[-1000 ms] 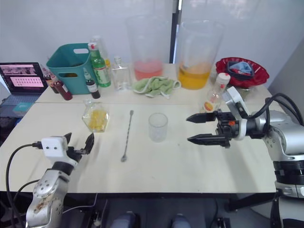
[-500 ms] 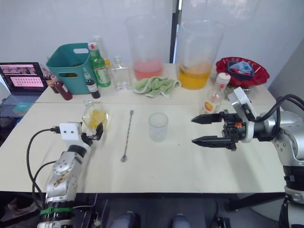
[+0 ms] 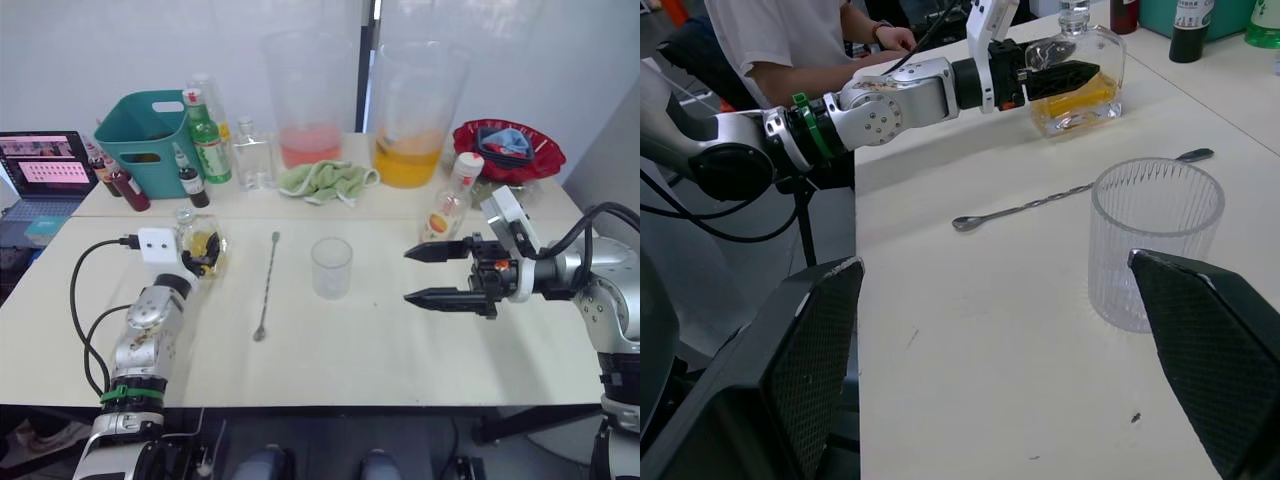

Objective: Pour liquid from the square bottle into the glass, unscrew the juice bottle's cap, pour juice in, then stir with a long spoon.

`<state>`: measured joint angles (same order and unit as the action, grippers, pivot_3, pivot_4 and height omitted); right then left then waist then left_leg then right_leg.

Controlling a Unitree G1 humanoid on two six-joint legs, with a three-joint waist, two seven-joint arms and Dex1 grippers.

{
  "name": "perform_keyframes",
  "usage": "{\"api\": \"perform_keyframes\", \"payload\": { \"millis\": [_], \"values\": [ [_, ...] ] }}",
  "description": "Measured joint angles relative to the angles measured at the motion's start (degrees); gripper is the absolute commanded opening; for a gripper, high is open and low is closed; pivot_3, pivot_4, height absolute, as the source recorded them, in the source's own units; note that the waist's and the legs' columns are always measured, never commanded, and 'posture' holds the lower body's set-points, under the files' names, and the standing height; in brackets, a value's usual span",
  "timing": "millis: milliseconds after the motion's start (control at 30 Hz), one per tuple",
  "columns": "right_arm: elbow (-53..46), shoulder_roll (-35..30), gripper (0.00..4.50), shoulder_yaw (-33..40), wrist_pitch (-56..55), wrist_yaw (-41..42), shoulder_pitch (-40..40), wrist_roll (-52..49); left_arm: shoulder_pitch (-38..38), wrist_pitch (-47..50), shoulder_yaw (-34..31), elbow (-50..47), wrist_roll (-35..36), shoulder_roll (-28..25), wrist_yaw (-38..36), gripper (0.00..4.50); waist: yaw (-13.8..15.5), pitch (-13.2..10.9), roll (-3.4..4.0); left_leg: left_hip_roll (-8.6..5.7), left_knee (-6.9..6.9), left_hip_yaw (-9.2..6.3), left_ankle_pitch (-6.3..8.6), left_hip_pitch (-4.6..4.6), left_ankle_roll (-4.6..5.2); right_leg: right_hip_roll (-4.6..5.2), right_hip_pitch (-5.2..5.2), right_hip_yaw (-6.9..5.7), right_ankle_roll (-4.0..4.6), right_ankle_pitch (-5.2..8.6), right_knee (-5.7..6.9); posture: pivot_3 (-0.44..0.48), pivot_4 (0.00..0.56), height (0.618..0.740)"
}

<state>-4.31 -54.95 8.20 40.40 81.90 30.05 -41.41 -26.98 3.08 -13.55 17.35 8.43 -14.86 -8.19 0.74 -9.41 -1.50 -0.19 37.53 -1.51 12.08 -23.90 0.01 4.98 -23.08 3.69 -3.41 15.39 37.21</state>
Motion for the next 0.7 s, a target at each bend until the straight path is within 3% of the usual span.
{"api": "perform_keyframes", "payload": {
  "millis": [367,467,700],
  "values": [
    [0.02,0.00,4.50,-0.02,-0.36,-0.20,0.00,0.11,1.65,-0.35,-0.45,-2.08,1.25,-0.03,-0.70,2.79,-0.05,0.00,-0.01,0.01,0.04,-0.02,0.00,-0.18,0.00,0.00,-0.15,0.00,0.00,0.00,0.00,0.000,0.150,0.740],
    [0.07,0.15,4.50,-0.01,-0.36,0.40,0.01,-0.37,4.80,0.08,-0.52,-6.58,3.37,-0.81,-3.70,2.79,-0.08,-0.04,-0.07,0.04,0.17,-0.08,0.04,-0.38,0.05,-0.02,-0.29,-0.04,0.00,-0.01,0.03,0.000,0.150,0.740],
    [-0.68,2.12,4.50,0.23,-1.06,0.65,0.01,-2.19,11.37,1.63,-0.30,-20.03,10.52,-9.02,-17.43,2.79,0.18,-0.09,-0.15,0.04,0.24,-0.12,0.04,-0.40,0.06,0.09,-0.19,-0.14,-0.05,-0.04,-0.02,0.000,0.150,0.740]
  ]
}}
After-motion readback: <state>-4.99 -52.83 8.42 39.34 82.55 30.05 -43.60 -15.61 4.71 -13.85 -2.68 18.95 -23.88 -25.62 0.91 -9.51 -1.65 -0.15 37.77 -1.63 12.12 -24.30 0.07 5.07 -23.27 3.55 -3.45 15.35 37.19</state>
